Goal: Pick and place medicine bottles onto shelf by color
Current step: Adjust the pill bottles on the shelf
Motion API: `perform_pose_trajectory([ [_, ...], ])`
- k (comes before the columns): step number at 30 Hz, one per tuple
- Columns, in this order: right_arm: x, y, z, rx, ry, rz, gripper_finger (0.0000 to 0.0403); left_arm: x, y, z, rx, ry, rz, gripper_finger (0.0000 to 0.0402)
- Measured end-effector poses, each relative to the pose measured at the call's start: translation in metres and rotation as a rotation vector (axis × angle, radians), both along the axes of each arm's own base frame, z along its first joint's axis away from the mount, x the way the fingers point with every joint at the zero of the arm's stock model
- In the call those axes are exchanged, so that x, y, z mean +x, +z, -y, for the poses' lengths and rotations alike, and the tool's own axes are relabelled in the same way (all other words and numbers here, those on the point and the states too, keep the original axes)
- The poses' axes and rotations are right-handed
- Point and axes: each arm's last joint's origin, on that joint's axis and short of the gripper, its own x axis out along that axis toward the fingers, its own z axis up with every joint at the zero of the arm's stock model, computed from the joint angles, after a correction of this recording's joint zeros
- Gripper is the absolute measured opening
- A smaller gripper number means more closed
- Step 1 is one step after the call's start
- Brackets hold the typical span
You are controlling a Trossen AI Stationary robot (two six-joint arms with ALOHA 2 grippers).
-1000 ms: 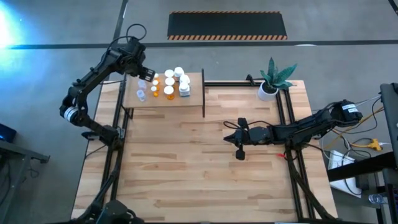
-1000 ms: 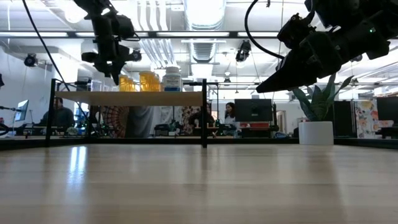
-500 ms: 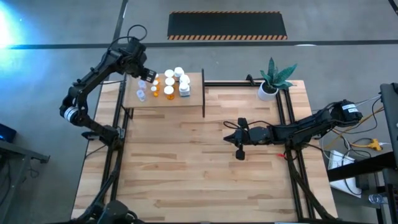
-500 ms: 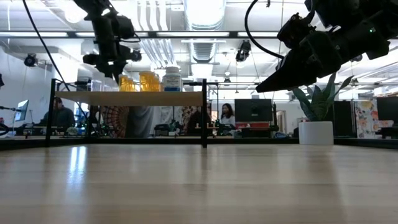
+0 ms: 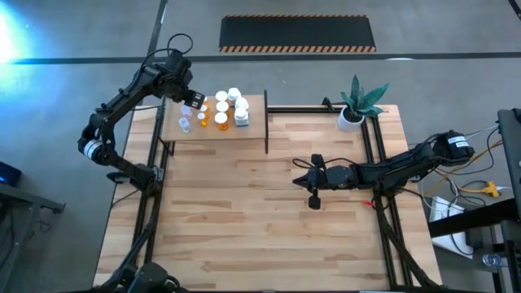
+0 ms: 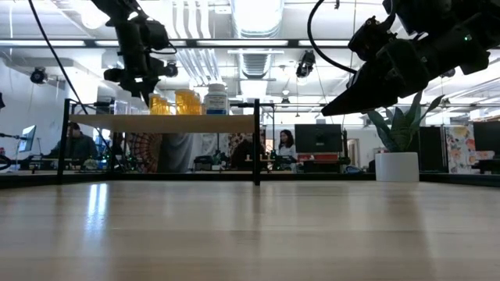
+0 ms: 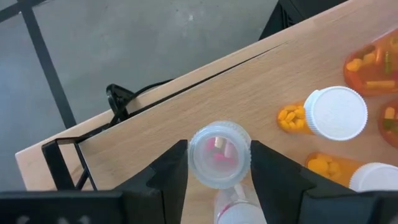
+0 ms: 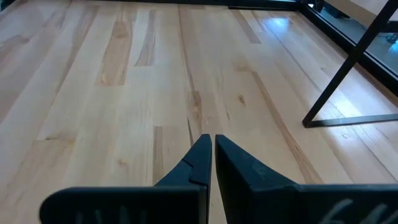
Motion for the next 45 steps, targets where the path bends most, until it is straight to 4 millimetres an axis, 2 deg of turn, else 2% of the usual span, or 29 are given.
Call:
perform_pose_trajectory([
  [9, 0.000, 0.000, 0.000, -0.003, 0.001, -0.001, 0.0013, 0.000, 0.000, 0.000, -0.002, -0.001, -0.001, 0.0199],
  [16, 0.000, 0.000, 0.000, -0.003, 0.001, -0.001, 0.0013, 0.000, 0.002, 0.000, 0.010, 0.001, -0.008, 0.0209],
  [23, 0.000, -0.001, 0.000, -0.003, 0.001, -0.006, 0.0013, -0.005, 0.025, 0.007, 0.098, -0.003, 0.007, 0.0210],
  [31, 0.000, 0.000, 0.003, -0.007, -0.017, -0.004, 0.0013, -0.023, 0.057, 0.039, 0.274, -0.041, 0.085, 0.0209],
  [34, 0.005, 0.006, 0.008, -0.028, -0.042, 0.012, 0.0013, -0.026, 0.062, 0.058, 0.371, -0.125, 0.167, 0.0196],
  [37, 0.013, 0.018, 0.016, -0.080, -0.054, 0.026, 0.0013, -0.025, 0.057, 0.076, 0.475, -0.267, 0.321, 0.0163],
  [41, 0.024, 0.038, 0.034, -0.144, -0.081, -0.008, 0.0013, -0.016, 0.032, 0.091, 0.591, -0.493, 0.528, 0.0104],
  [45, 0.031, 0.055, 0.050, -0.186, -0.091, -0.042, 0.0013, -0.003, 0.007, 0.089, 0.645, -0.593, 0.626, 0.0037],
])
